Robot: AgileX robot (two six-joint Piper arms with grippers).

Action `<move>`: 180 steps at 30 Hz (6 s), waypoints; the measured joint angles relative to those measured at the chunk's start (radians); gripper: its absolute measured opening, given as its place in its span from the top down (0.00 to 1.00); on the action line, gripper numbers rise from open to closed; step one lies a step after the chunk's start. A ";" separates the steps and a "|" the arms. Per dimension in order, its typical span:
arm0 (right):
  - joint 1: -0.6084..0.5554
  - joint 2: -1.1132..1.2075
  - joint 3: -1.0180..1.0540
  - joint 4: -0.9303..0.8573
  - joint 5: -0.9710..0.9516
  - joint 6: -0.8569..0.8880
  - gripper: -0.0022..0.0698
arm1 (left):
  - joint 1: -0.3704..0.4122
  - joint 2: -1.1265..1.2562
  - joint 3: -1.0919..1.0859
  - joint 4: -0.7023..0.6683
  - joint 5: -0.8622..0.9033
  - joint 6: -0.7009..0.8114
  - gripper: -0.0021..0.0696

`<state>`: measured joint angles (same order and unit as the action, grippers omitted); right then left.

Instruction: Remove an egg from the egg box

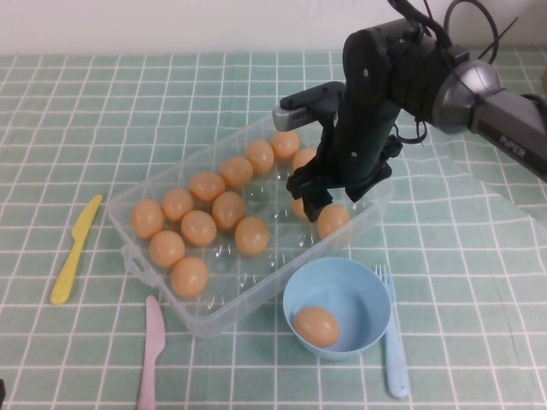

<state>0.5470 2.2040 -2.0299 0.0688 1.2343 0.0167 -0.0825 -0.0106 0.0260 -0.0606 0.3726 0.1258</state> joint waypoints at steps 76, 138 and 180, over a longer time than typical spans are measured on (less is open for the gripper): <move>0.114 -0.483 0.701 0.105 -0.234 -0.017 0.41 | 0.000 0.000 0.000 0.000 0.000 0.000 0.97; 0.114 -1.017 0.815 0.076 0.006 0.031 0.99 | 0.000 0.000 0.000 0.000 0.000 0.000 0.97; -0.452 -2.212 2.055 0.153 -0.961 -0.171 0.99 | 0.000 0.000 0.000 0.000 0.000 0.000 0.97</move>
<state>0.0954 -0.0084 0.0254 0.2221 0.2736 -0.1539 -0.0825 -0.0106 0.0260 -0.0606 0.3726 0.1258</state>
